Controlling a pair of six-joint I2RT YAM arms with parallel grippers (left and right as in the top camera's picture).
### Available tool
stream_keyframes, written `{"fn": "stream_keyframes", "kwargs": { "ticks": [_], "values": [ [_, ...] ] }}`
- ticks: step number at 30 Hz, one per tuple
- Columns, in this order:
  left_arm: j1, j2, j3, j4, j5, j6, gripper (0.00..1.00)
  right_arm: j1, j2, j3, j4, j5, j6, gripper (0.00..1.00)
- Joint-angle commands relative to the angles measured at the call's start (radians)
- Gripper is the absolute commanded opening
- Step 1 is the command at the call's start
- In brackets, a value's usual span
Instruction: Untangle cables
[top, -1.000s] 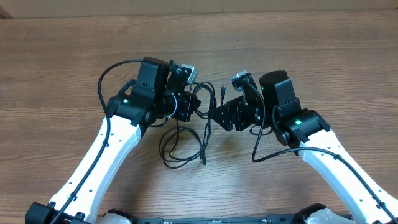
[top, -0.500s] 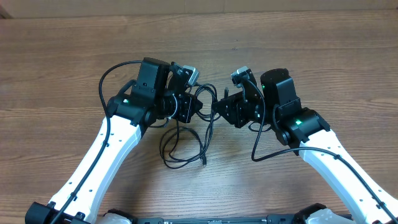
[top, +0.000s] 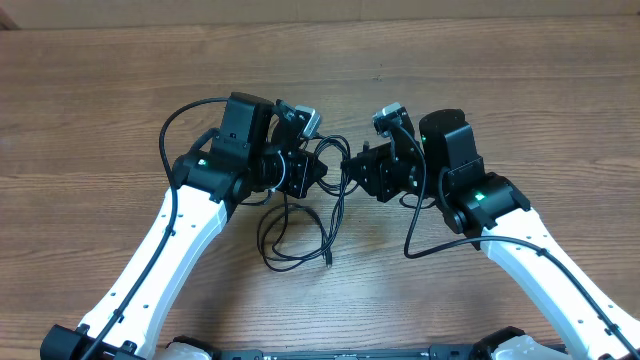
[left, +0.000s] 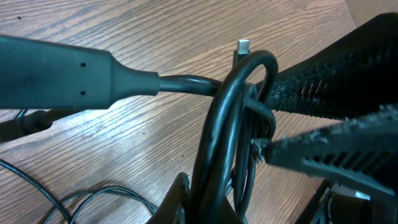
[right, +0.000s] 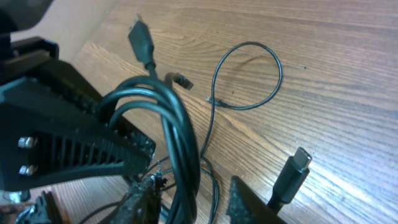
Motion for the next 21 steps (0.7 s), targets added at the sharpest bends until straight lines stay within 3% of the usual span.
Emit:
{"fn": "stream_keyframes", "kwargs": {
  "ticks": [1, 7, 16, 21],
  "values": [
    [0.003, -0.010, 0.016, 0.008, 0.026, 0.010, 0.05, 0.005, 0.023, -0.002, 0.013, 0.012, -0.005, 0.27],
    [0.003, -0.010, 0.016, 0.008, 0.026, 0.010, 0.04, 0.005, 0.068, -0.001, 0.014, -0.016, -0.004, 0.04],
    [0.003, -0.010, 0.016, 0.012, 0.019, 0.017, 0.04, 0.005, 0.077, -0.001, 0.048, -0.053, -0.004, 0.04],
    [0.004, -0.010, 0.016, 0.012, -0.074, -0.045, 0.04, 0.005, 0.077, -0.001, 0.048, -0.066, -0.004, 0.04]
  ]
}}
